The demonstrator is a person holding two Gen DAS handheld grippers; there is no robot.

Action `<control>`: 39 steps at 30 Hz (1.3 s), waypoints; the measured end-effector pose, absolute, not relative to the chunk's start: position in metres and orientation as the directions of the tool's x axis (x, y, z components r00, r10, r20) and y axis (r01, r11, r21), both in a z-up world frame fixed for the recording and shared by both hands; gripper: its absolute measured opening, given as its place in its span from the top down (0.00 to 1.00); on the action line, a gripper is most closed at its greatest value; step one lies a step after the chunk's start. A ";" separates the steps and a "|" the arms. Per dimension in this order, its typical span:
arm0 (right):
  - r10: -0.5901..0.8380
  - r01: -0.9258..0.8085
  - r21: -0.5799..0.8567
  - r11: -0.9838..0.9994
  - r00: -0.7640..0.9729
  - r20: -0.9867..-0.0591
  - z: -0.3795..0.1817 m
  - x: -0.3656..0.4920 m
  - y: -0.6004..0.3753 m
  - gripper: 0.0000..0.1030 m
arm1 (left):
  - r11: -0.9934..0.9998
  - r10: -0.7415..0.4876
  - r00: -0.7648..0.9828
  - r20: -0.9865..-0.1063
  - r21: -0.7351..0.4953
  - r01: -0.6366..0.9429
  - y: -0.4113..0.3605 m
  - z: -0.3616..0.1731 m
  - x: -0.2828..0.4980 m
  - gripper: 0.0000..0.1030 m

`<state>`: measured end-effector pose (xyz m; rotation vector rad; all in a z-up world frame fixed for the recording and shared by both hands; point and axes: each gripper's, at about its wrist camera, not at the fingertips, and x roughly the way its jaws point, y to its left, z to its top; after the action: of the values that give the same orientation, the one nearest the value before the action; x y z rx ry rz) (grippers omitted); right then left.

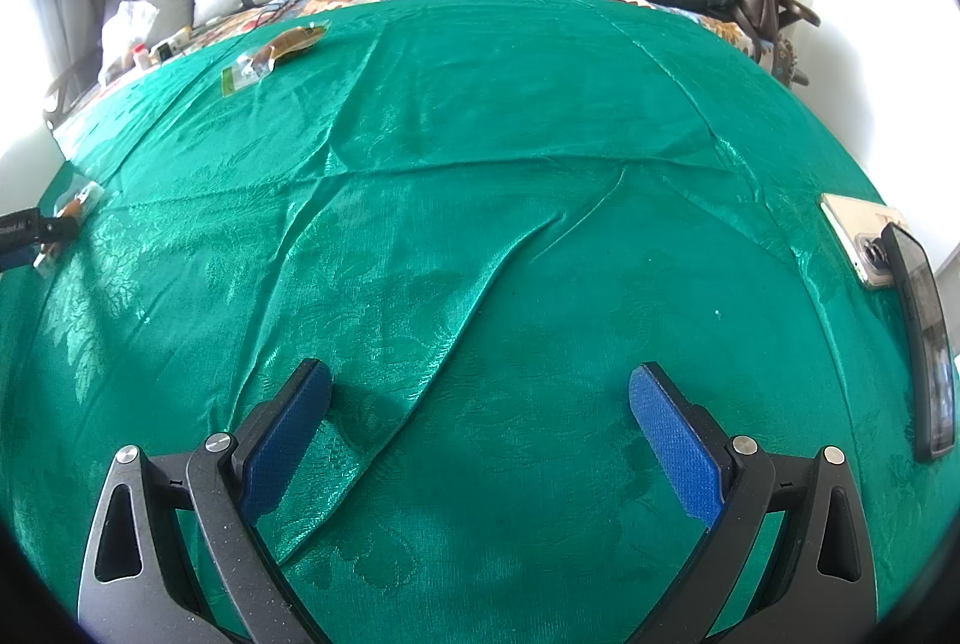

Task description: Organize snacks

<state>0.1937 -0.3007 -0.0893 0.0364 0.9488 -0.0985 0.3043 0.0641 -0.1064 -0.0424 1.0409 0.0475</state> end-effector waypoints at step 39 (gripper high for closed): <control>-0.068 0.099 -0.012 0.995 0.578 -0.813 -0.089 0.194 -0.301 0.02 | 0.999 -0.001 0.582 -0.813 -0.029 -0.039 0.072 -0.111 0.294 0.00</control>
<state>0.1936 -0.3006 -0.0888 0.0357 0.9491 -0.0979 0.2938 0.0722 -0.1111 -0.0451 0.9497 0.0222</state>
